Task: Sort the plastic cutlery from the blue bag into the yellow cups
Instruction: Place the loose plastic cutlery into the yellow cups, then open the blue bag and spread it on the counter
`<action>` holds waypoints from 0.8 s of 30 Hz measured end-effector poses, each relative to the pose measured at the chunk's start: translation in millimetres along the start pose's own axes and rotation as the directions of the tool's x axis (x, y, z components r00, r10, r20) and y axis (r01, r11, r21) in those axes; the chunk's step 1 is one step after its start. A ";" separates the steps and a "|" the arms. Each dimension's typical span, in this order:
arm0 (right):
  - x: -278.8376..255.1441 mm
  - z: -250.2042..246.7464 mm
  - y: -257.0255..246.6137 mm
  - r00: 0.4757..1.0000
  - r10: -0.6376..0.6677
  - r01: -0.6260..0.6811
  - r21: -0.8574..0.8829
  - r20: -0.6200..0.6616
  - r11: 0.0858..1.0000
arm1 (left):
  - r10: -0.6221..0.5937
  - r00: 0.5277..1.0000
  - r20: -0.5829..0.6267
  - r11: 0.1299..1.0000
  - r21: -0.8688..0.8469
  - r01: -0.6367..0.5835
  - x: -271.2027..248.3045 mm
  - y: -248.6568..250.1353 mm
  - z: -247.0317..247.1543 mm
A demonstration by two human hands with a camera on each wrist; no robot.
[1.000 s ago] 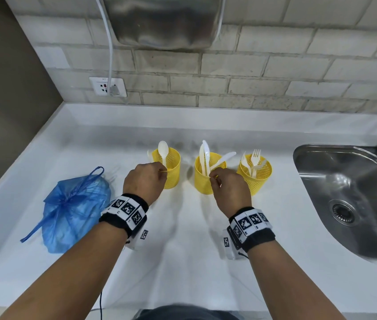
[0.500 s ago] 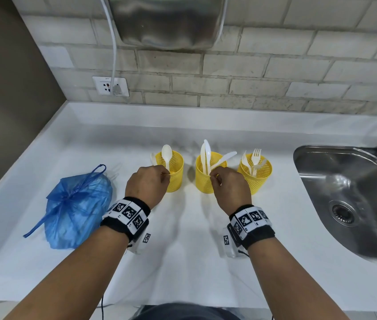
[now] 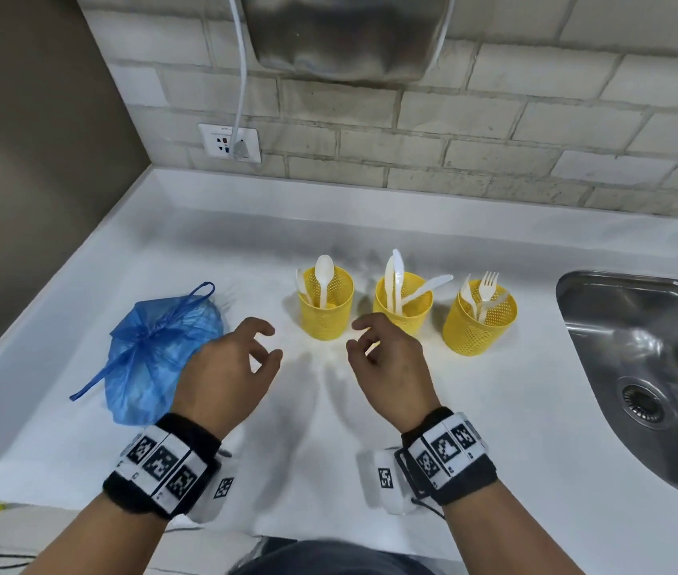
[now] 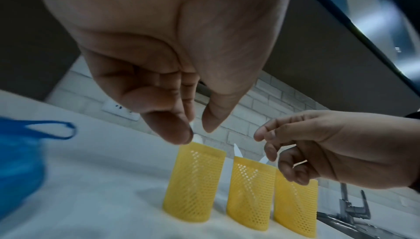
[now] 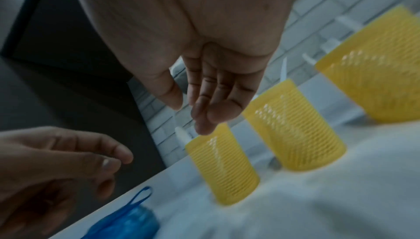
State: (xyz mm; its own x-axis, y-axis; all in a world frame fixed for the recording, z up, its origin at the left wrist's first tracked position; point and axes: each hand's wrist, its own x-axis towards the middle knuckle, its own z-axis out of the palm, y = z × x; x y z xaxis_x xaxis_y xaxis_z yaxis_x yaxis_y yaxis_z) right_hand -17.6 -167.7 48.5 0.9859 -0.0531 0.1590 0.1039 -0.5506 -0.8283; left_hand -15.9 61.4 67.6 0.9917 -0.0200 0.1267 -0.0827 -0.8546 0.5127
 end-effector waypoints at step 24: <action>38.9 183.7 -40.4 0.819 0.175 -0.235 0.041 0.547 0.971 | -0.690 0.722 -0.057 0.690 -0.352 0.632 -29.4 -174.8 -21.7</action>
State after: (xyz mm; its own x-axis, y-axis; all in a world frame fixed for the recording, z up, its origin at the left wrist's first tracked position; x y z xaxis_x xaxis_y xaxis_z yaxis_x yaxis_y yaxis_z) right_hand 40.7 5.5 -10.5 0.8974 0.3154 -0.3087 -0.1257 -0.4879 -0.8638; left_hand -32.7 222.6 -7.4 0.7672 0.6046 -0.2139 0.5352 -0.4198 0.7330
